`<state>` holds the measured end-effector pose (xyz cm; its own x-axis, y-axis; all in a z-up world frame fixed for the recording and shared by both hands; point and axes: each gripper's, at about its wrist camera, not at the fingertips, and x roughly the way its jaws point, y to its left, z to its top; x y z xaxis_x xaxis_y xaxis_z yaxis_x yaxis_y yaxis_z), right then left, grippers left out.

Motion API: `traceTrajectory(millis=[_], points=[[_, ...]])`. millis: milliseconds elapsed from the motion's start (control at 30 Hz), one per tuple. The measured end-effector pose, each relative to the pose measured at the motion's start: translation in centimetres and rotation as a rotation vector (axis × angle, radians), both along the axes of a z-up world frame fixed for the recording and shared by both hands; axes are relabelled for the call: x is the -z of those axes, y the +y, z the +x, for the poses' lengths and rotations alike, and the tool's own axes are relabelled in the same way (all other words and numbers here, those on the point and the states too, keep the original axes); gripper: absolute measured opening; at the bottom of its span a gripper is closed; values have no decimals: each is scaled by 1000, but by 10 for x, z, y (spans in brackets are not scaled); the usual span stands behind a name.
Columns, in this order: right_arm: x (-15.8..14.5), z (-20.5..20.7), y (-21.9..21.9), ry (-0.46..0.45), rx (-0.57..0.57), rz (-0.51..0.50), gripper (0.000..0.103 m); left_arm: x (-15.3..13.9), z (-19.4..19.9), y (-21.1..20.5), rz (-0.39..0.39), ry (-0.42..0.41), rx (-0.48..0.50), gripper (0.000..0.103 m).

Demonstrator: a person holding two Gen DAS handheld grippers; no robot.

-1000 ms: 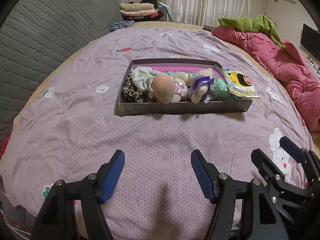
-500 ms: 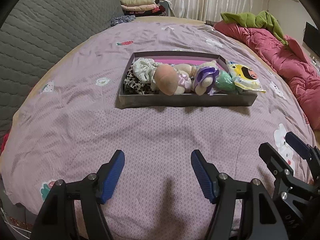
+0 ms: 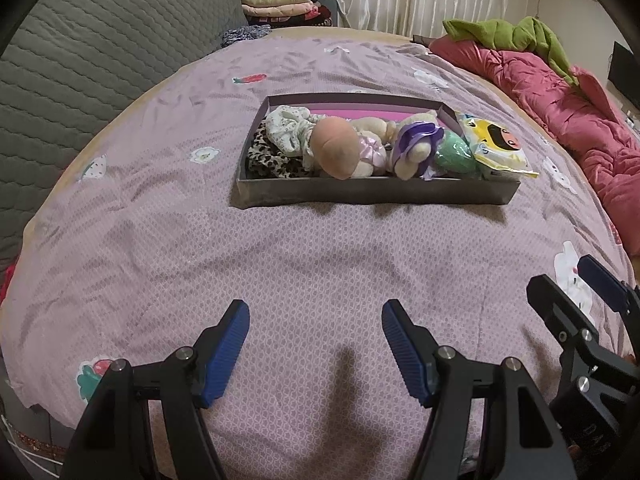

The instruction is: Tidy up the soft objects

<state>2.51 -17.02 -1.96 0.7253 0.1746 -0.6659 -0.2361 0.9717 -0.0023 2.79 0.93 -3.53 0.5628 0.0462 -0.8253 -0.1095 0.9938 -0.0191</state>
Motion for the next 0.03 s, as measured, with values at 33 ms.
traceTrajectory(millis=[33], points=[[0, 1, 0, 1, 1, 0, 78, 0, 1, 0, 0, 0, 3, 68]])
